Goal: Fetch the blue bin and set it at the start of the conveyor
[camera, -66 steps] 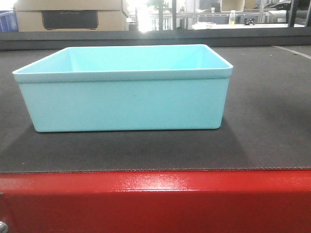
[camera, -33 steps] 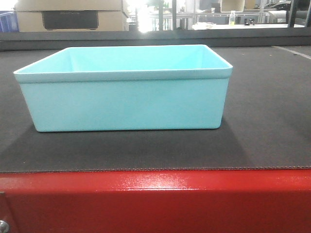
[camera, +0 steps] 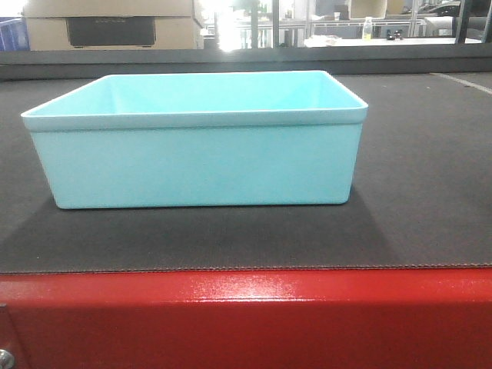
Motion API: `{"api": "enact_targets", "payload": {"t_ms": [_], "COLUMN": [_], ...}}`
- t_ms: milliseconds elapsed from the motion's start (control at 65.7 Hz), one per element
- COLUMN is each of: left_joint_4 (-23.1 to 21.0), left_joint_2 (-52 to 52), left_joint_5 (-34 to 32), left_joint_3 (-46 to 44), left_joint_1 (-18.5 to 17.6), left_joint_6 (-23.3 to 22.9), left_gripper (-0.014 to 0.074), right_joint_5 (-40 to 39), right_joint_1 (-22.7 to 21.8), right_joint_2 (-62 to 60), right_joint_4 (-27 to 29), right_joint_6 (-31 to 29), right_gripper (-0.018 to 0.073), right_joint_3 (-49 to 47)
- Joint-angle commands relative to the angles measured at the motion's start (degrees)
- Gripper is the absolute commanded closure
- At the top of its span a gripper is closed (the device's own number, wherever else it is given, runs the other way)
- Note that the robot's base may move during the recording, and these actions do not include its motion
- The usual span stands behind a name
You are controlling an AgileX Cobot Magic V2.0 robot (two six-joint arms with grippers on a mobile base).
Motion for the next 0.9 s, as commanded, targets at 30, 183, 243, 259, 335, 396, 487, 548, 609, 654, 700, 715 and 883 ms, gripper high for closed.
{"api": "enact_targets", "payload": {"t_ms": [30, 183, 243, 259, 335, 396, 487, 548, 609, 654, 700, 715, 883], "left_joint_4": [0.1, 0.1, 0.1, 0.1, 0.1, -2.9, -5.3, -5.3, -5.3, -5.3, -5.3, -5.3, -5.3], "left_joint_2": [-0.3, -0.3, -0.3, -0.5, -1.8, -4.2, -8.5, -12.1, -12.1, -12.1, -12.1, -12.1, -12.1], "left_joint_5": [-1.2, -1.2, -1.3, -1.3, -1.3, -2.3, -5.6, -9.9, -13.8, -18.1, -20.9, -21.7, -25.1], "left_joint_3": [0.1, 0.1, 0.4, 0.5, 1.8, 4.0, 9.5, 14.8, 19.2, 22.7, 25.6, 26.4, 28.3], "left_joint_1": [0.2, 0.2, 0.2, 0.2, 1.2, 2.4, 3.9, 4.6, 4.8, 4.8, 4.8, 4.8, 4.8], "left_joint_6": [0.0, 0.0, 0.0, 0.0, 0.6, 6.3, 9.1, 9.1, 9.1, 9.1, 9.1, 9.1, 9.1], "left_gripper": [0.0707, 0.0707, 0.0707, 0.0707, 0.0707, 0.0707, 0.0707, 0.0707, 0.0707, 0.0707, 0.0707, 0.0707, 0.0707], "right_joint_5": [-1.4, -1.4, -1.4, -1.4, -1.4, -1.4, -1.4, -1.4, -1.4, -1.4, -1.5, -1.7, -1.9], "right_joint_1": [-0.3, -0.3, -0.3, -0.3, -0.3, -0.3, -0.3, -0.3, -0.3, -0.3, -0.3, -0.3, -0.3], "right_joint_2": [-0.3, -0.3, -0.3, -0.3, -0.3, -0.3, -0.3, -0.3, -0.3, -0.3, -0.4, -0.4, -0.4], "right_joint_4": [-0.5, -0.5, -0.5, -0.5, -0.5, -0.5, -0.5, -0.5, -0.5, -0.5, -0.5, -0.5, -0.5], "right_joint_6": [-0.5, -0.5, -0.5, -0.5, -0.5, -0.5, -0.5, -0.5, -0.5, -0.5, -0.5, -0.5, -0.5], "right_gripper": [0.0721, 0.0721, 0.0721, 0.0721, 0.0721, 0.0721, 0.0721, 0.0721, 0.0721, 0.0721, 0.0721, 0.0721, 0.0721], "right_joint_3": [0.1, 0.1, 0.1, 0.1, 0.1, 0.1, 0.1, 0.1, 0.1, 0.1, 0.1, 0.1, 0.1]}}
